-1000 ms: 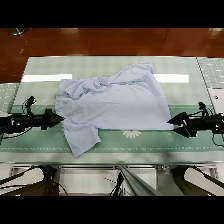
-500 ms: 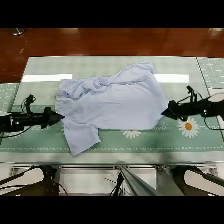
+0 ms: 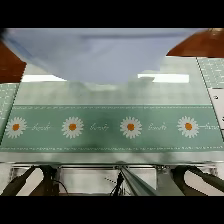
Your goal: Fold the shirts.
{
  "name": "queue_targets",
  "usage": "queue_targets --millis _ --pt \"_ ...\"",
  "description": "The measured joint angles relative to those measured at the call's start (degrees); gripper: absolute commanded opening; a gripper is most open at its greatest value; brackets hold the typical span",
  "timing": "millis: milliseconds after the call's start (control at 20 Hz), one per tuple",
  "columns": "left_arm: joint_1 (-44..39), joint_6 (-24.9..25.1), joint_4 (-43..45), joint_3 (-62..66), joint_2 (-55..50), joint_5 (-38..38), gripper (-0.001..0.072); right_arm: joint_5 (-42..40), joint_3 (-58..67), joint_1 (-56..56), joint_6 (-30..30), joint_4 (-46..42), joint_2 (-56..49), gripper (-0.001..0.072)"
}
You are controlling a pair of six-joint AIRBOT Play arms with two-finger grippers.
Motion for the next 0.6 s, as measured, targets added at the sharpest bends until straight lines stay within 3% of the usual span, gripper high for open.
queue_targets --millis 150,350,600 --pt "0.13 -7.02 14.08 12.90 7.91 6.08 0.0015 -0.85 8.17 0.07 1.07 -4.48 7.37 0.0030" --pt "0.17 -15.37 33.92 20.68 18.75 8.98 0.0015 1.03 11.39 0.07 2.36 -12.72 18.14 0.0030" --pt "0.17 -19.56 52.35 23.15 29.73 8.68 0.0015 7.02 7.17 0.07 4.42 -19.28 29.53 0.0030"
